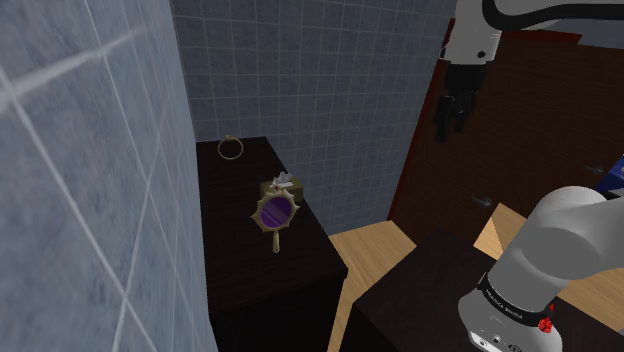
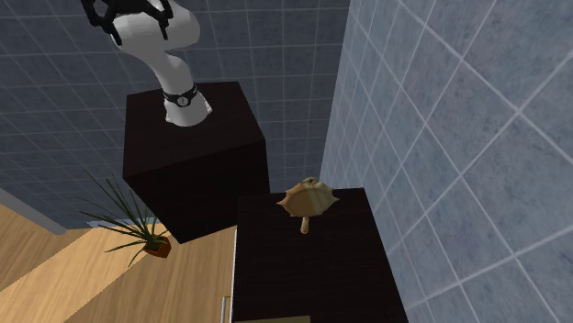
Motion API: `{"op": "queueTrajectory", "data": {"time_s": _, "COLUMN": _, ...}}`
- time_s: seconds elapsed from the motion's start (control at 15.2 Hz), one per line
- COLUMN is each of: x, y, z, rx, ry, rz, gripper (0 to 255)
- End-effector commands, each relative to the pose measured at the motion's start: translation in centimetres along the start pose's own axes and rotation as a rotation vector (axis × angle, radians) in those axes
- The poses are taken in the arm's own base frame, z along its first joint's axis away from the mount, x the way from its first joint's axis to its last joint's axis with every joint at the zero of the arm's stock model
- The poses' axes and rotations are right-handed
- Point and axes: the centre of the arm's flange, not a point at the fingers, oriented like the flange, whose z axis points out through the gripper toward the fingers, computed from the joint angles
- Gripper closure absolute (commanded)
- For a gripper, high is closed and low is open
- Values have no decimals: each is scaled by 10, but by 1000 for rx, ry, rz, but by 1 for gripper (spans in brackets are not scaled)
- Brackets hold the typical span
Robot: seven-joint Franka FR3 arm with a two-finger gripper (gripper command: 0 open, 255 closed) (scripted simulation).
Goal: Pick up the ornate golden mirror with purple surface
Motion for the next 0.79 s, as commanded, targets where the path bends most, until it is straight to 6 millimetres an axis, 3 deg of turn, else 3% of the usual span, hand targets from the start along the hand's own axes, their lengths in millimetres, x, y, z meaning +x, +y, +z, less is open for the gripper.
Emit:
{"op": "queueTrajectory", "data": {"time_s": 0.0, "x": 0, "y": 0, "z": 0, "rx": 0, "ry": 0, "rz": 0, "gripper": 0}}
{"op": "queueTrajectory", "data": {"time_s": 0.73, "x": 87, "y": 4, "z": 99, "rx": 70, "ry": 140, "rz": -340, "gripper": 0}}
